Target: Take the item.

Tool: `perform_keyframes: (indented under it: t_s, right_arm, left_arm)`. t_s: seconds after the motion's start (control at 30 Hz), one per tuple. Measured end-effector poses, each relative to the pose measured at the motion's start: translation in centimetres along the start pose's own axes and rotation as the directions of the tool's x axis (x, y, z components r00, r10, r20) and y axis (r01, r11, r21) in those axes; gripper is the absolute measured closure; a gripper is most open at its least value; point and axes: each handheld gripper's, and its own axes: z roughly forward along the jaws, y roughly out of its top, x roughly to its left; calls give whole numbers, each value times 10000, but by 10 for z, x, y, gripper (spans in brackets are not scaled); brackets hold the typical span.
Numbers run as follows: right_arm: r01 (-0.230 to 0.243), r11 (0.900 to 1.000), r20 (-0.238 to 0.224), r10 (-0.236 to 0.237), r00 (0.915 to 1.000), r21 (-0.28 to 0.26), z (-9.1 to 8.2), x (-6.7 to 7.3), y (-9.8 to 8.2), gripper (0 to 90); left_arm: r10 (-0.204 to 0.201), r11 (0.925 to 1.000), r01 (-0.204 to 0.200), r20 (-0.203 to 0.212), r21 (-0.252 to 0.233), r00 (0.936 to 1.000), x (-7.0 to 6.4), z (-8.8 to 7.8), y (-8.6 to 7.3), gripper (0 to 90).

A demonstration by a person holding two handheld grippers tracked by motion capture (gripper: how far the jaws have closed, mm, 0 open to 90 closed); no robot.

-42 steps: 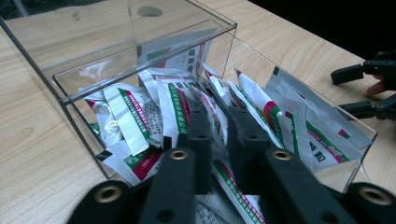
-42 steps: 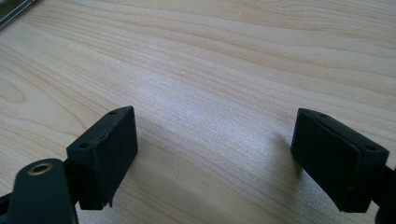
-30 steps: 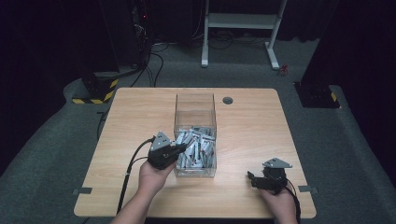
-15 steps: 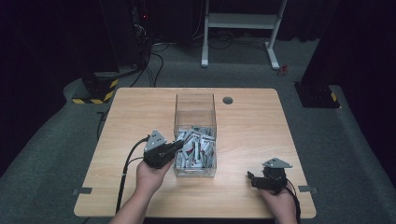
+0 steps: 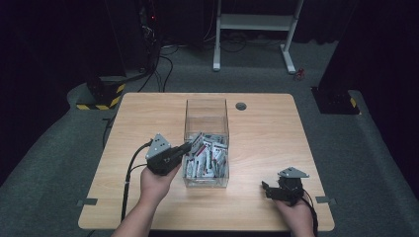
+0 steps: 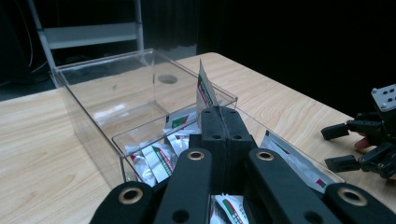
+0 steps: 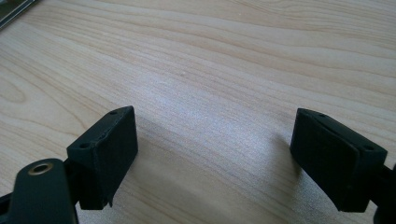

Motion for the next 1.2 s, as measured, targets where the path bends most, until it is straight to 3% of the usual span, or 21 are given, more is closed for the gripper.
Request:
perform_keyframes:
  t_s: [0.5, 1.2]
  right_arm:
    - [-11, 10000, 2, 11, 10000, 1, 0, 0, 0, 147]
    - [-10, 10000, 8, 10, 10000, -1, 0, 0, 0, 147]
  left_arm:
    - [22, 9995, -17, 165, -303, 9999, 2, -6, 8, 898]
    - [31, 9965, -41, -114, -831, 9999, 12, -23, 18, 899]
